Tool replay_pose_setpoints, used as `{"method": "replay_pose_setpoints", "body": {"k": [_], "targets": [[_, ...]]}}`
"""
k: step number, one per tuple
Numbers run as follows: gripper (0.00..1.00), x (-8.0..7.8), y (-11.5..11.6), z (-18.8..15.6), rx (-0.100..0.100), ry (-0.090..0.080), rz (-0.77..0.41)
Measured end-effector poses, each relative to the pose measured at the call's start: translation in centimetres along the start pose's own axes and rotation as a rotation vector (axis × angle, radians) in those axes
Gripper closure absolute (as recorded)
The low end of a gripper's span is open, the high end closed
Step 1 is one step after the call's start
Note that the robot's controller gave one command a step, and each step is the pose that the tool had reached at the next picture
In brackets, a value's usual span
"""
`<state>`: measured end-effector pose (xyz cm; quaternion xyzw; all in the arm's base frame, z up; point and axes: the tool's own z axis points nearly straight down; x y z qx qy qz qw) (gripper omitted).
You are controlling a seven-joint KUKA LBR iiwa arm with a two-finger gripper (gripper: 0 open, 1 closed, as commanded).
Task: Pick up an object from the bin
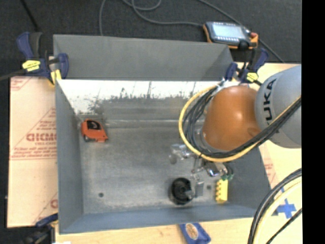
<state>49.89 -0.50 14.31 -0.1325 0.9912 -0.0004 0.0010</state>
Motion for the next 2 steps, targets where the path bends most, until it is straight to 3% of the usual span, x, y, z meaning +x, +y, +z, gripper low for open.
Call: {"method": "replay_pose_setpoints", "body": {"k": [1,2], "targets": [[0.00,-0.1,-1.0,3.5,0.001,-0.001,-0.258],[1.00,0.2,-0.8,6.9,-0.001,0.026,-0.527]]}}
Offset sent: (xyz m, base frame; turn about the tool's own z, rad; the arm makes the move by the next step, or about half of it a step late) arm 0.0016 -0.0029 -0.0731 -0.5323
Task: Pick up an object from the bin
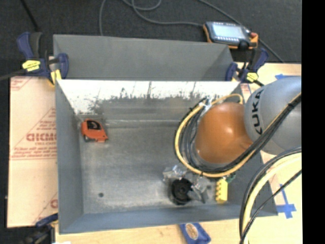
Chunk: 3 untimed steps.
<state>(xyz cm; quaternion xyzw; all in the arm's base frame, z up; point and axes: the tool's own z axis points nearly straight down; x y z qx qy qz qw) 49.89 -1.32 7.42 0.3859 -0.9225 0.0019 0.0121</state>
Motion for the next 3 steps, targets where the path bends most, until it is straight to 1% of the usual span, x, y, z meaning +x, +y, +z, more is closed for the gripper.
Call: {"method": "replay_pose_setpoints", "body": {"k": [1,2,3], "targets": [[1.00,0.0,0.0,0.0,0.000,0.000,0.000],[1.00,-0.9,0.5,-1.7,0.005,-0.012,-0.152],[1.00,1.3,-0.6,-1.5,0.012,-0.028,-0.338]]}}
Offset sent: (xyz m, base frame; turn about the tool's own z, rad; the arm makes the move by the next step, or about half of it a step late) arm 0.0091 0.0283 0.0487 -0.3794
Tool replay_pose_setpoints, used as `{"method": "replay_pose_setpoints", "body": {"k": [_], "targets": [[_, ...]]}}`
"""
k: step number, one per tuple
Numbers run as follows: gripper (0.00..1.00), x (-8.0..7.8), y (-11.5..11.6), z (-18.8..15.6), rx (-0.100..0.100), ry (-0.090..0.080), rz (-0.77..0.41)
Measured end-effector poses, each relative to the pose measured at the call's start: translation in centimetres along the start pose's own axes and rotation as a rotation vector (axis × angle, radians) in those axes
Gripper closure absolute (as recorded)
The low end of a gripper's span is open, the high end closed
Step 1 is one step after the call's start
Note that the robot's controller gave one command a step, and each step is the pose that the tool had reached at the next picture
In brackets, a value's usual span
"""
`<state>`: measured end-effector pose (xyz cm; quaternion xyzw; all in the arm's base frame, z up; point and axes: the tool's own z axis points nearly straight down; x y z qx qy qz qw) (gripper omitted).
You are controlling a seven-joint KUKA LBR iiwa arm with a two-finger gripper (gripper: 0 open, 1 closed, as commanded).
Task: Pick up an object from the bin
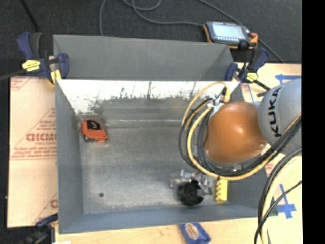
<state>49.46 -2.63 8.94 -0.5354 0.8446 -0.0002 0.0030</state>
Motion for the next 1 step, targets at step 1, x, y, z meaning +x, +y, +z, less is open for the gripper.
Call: {"method": "replay_pose_setpoints", "body": {"k": [1], "targets": [[1.00,0.77,0.05,-2.62,-0.006,0.005,0.156]]}}
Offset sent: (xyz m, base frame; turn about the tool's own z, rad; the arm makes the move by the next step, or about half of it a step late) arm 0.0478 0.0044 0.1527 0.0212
